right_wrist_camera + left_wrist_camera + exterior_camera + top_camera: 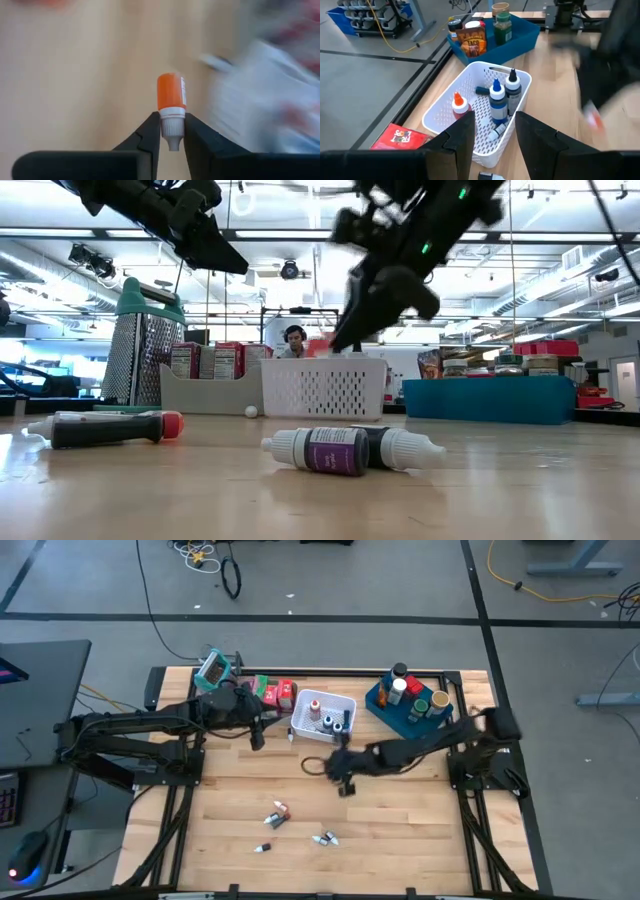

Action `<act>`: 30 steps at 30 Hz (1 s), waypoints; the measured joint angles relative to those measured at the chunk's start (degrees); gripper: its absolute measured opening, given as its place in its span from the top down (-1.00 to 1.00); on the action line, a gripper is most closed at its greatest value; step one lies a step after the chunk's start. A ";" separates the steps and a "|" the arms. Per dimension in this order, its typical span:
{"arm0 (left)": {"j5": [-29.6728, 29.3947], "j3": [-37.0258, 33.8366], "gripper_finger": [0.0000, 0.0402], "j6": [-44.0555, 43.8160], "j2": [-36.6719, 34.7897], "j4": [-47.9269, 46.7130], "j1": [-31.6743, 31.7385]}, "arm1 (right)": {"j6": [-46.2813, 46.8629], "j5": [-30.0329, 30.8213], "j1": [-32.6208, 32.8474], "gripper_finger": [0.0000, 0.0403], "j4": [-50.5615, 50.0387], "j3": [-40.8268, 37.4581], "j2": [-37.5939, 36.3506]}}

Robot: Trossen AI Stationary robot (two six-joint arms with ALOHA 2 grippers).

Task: Pick & Place Kitchen Items
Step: Put the right small orange food coloring bottle into the white bin, then put the top small purple food coloring bottle into the white bin

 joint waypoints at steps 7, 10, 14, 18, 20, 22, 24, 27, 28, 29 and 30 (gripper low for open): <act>-0.15 0.00 0.25 1.89 -0.01 0.05 0.00 | 2.59 16.28 -9.97 0.62 -8.54 0.04 -12.28; -0.19 0.00 0.25 2.49 0.00 0.07 0.01 | 4.66 9.75 -17.15 0.61 -9.05 -0.03 -12.02; 0.00 0.00 0.25 2.47 -0.01 -0.03 0.00 | 4.54 -0.55 -25.00 0.61 -8.22 0.02 -8.82; -0.17 0.00 0.25 2.60 -0.01 0.01 0.02 | 1.11 -4.12 -27.82 0.57 -8.78 0.01 -5.76; -0.19 0.00 0.25 2.75 -0.01 0.02 0.00 | -0.42 -4.94 -28.28 0.50 -8.37 0.01 -4.81; -0.20 0.00 0.25 2.79 0.01 0.32 0.00 | -1.27 -5.51 -28.45 0.39 -7.66 0.01 -4.67; -0.19 0.00 0.25 3.67 0.01 0.70 0.00 | -1.70 -4.41 -28.28 0.28 -6.38 0.06 -4.77; -0.21 0.00 0.25 4.99 -0.01 1.46 0.02 | -1.68 -0.82 -28.04 0.12 -5.68 0.08 -5.13; -0.21 0.00 0.25 5.05 0.01 1.68 0.00 | -1.68 0.44 -28.02 0.08 -5.17 0.10 -5.18; -0.23 0.00 0.25 5.09 -0.01 1.88 0.01 | -1.68 1.17 -27.91 0.04 -4.99 0.10 -5.16; -0.23 0.00 0.25 5.16 0.01 2.13 0.00 | -1.68 1.61 -27.84 0.01 -4.99 0.10 -5.16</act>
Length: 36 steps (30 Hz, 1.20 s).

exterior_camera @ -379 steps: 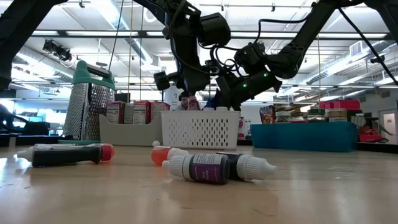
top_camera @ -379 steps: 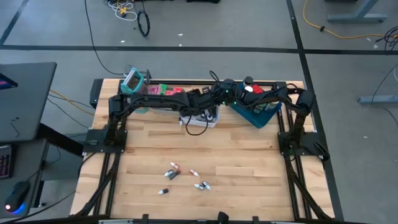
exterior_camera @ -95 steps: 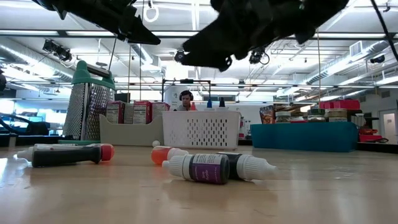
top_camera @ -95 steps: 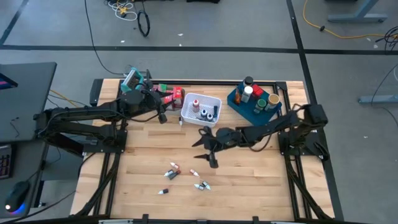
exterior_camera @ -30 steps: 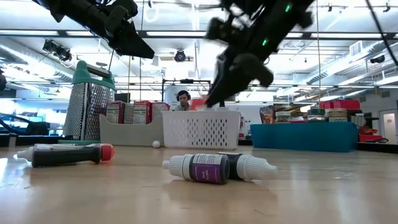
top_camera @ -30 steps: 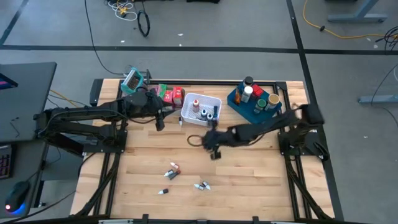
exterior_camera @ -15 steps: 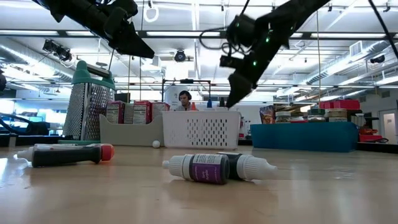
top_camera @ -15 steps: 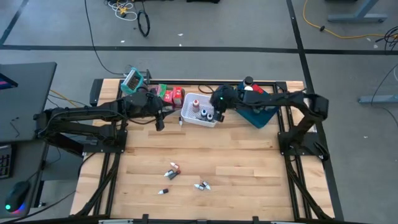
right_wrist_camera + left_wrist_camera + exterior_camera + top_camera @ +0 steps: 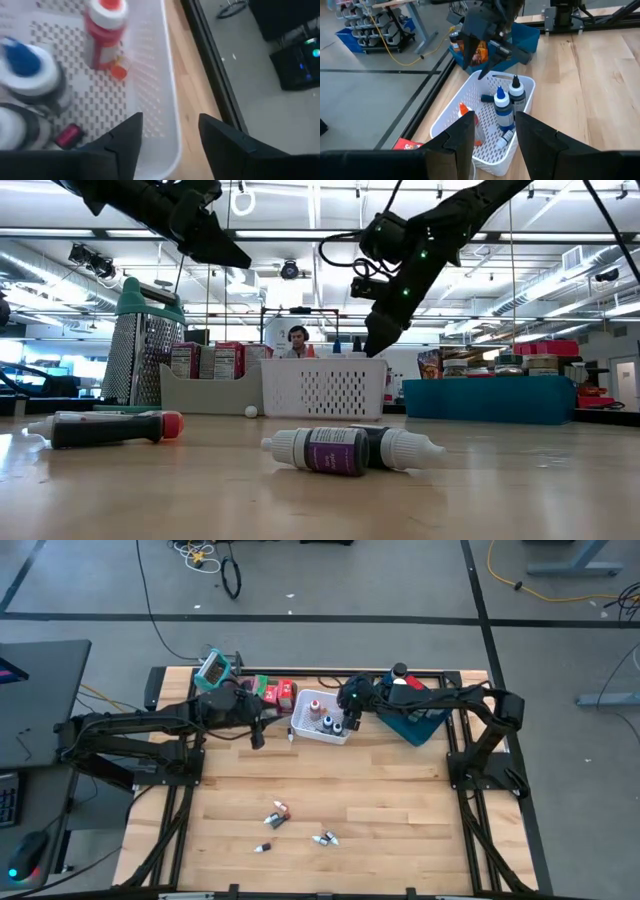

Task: Pick & Place Kitchen Items
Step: Put the top small purple food coloring bottle into the white bin

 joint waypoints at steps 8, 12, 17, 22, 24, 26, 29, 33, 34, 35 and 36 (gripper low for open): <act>3.76 -0.02 0.25 -3.96 -0.01 0.96 0.02 | -1.80 -0.09 2.63 -0.06 2.86 0.00 -0.13; 16.07 -0.02 0.25 -5.33 0.00 0.96 0.00 | -3.16 3.16 3.85 -0.04 3.38 0.00 -0.13; 29.84 -1.17 0.25 -8.28 0.90 1.53 -0.38 | -5.23 6.35 4.55 -0.03 2.75 0.00 -0.15; 23.71 -5.33 0.25 -14.18 2.62 3.84 -3.52 | -7.72 5.80 5.32 -0.03 1.13 0.00 -0.15; 19.77 -7.04 0.25 -14.98 3.03 7.13 -6.09 | -7.15 5.71 5.46 -0.03 1.10 0.02 -0.15; 16.49 -8.44 0.27 -14.56 2.91 11.18 -9.05 | -6.65 5.90 5.53 -0.03 0.89 0.02 -0.15; 4.75 -9.38 0.30 -15.62 2.92 13.38 -13.80 | -7.03 5.96 5.51 -0.03 -0.03 0.02 -0.17; -10.29 -10.71 0.34 -15.51 4.86 13.57 -18.99 | -7.20 5.92 5.60 -0.03 -1.06 0.02 -0.17; -12.21 -11.28 0.34 -16.96 5.50 12.93 -19.98 | -7.00 5.90 5.57 -0.03 -1.02 0.02 -0.17; -13.44 -11.56 0.35 -18.81 6.62 13.42 -20.82 | -6.99 5.92 5.55 -0.03 -1.00 0.02 -0.17; -14.63 -11.88 0.36 -20.78 8.13 14.81 -21.54 | -7.01 5.95 5.55 -0.03 -0.98 0.02 -0.17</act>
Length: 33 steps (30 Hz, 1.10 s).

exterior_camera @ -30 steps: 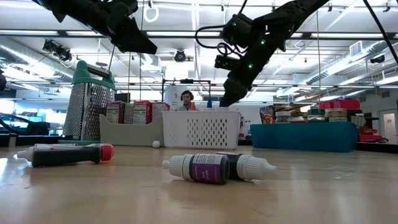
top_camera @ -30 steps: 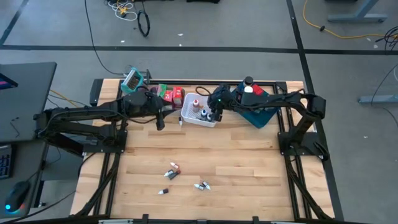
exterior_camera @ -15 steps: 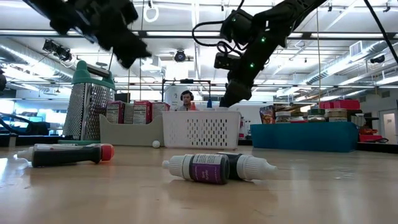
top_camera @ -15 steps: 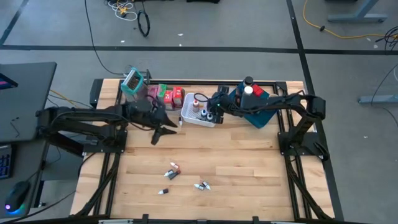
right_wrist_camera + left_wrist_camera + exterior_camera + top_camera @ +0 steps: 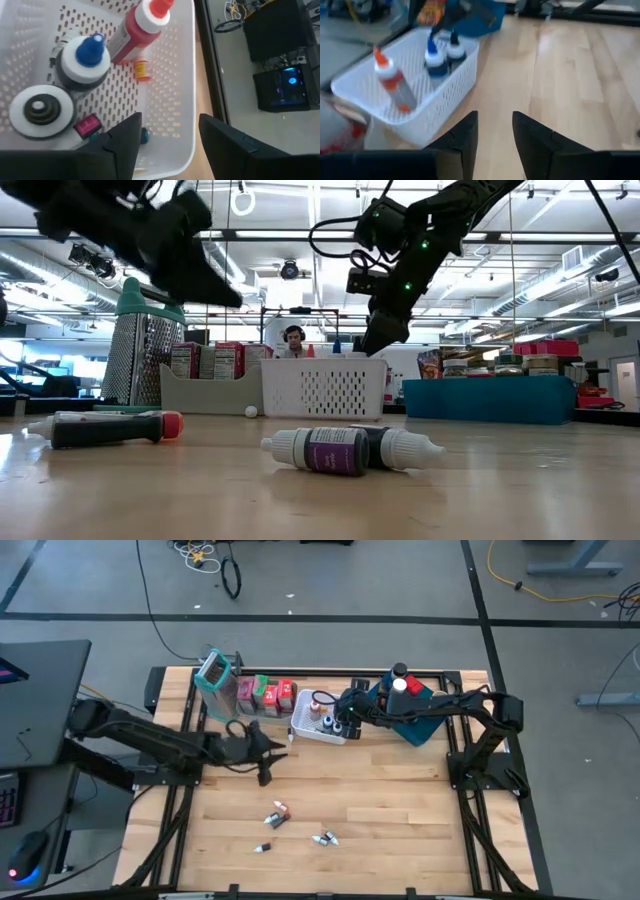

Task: Pick & Place Kitchen Items
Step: Put the top small purple food coloring bottle into the white bin

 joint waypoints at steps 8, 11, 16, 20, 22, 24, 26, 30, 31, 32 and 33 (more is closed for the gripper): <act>-18.61 -0.82 0.41 -10.69 15.60 3.50 -2.86 | -0.24 -0.55 0.00 -0.03 0.85 0.04 0.00; -22.55 -0.80 0.42 -14.56 21.56 8.43 -2.42 | -0.24 -0.56 0.00 -0.03 0.85 0.04 0.00; -21.66 -0.79 0.41 -15.91 28.88 13.07 -1.20 | -0.24 -0.55 0.00 -0.03 0.90 0.04 0.00; -21.58 -0.80 0.35 -18.57 31.81 15.19 0.80 | -0.24 -0.55 0.00 -0.03 0.96 0.04 0.00; -21.60 -0.78 0.29 -20.36 32.34 16.13 1.70 | -0.24 -0.55 0.00 -0.03 1.02 0.04 0.00; -21.68 -0.59 0.21 -20.60 32.34 16.25 2.37 | -0.24 -0.55 0.00 -0.03 1.03 0.04 0.00; -21.66 -0.49 0.13 -20.59 32.35 16.88 2.86 | -0.25 -0.57 0.00 -0.03 1.03 0.04 0.00; -19.91 -0.48 -0.02 -20.16 32.33 17.80 4.10 | -0.37 -0.59 0.00 -0.03 1.01 0.04 0.00; -18.71 -0.49 -0.05 -20.14 32.33 17.56 4.60 | -0.65 -0.55 0.00 -0.03 1.03 0.04 0.00; -17.77 -0.49 -0.08 -20.14 32.33 17.55 5.13 | -1.08 -0.55 0.00 -0.03 1.01 0.04 0.00; -17.23 -0.49 -0.10 -20.14 32.33 17.58 5.70 | -1.58 -0.54 0.00 -0.03 1.01 0.04 0.00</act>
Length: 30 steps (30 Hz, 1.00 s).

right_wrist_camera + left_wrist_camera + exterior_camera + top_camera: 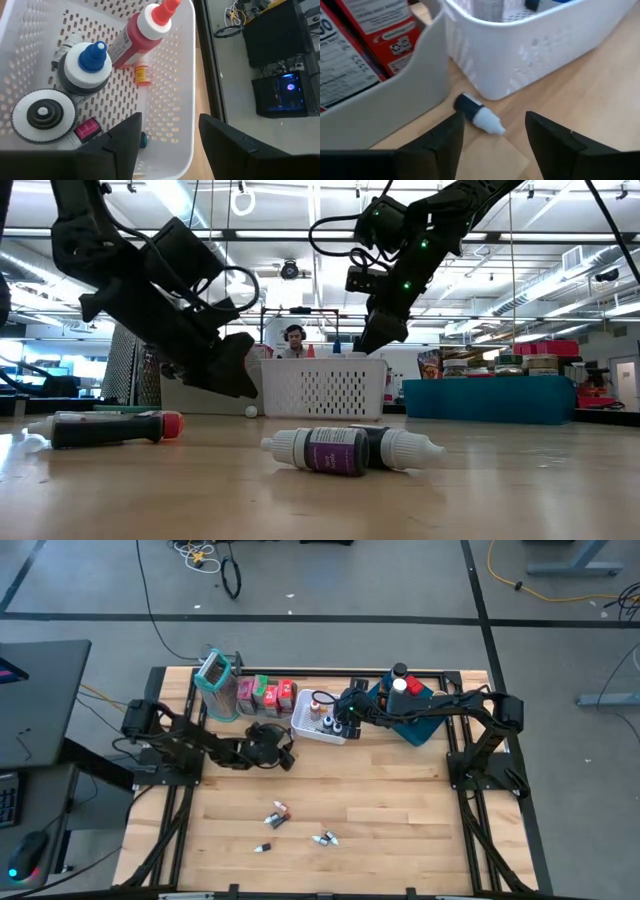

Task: Pick & Place Kitchen Items
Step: Put the top small purple food coloring bottle into the white bin

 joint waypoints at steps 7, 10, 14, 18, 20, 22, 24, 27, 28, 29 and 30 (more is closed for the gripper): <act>0.64 0.00 -0.12 1.03 0.00 -0.02 3.03 | -0.65 0.06 0.00 -0.03 0.00 0.00 0.00; 2.46 0.00 -0.11 1.28 0.00 -0.02 3.71 | -0.74 0.06 0.00 -0.03 0.00 0.00 0.00; 3.17 0.00 -0.11 0.98 0.00 0.00 3.95 | -0.71 0.06 0.00 -0.03 0.00 0.00 0.00; 3.57 0.00 -0.11 -0.25 -0.04 0.04 3.93 | -0.71 0.06 0.00 -0.03 0.00 0.00 0.00; 3.51 0.00 -0.11 -0.54 -0.07 0.07 3.93 | -0.68 0.02 0.00 -0.03 0.06 0.00 0.00; 2.89 0.00 -0.11 -0.59 -0.07 0.07 3.93 | -0.52 0.02 0.00 -0.03 0.30 0.00 0.00; 2.21 0.00 -0.11 -0.58 -0.07 0.07 3.97 | -0.36 -0.09 0.00 -0.03 0.75 0.00 0.00; 2.72 0.00 -0.11 -0.88 -0.07 0.07 3.97 | -0.36 -0.10 -0.01 -0.03 1.15 0.00 0.00; 3.26 0.00 -0.11 -1.73 -0.07 0.07 3.97 | -0.36 -0.10 -0.02 -0.03 1.14 0.00 0.00; 3.62 0.00 -0.11 -2.12 -0.07 0.07 3.97 | -0.36 -0.07 0.00 -0.03 1.14 0.00 0.00; 3.74 0.00 -0.11 -2.36 -0.05 0.07 3.97 | -0.36 -0.08 -0.01 -0.03 1.14 0.00 0.00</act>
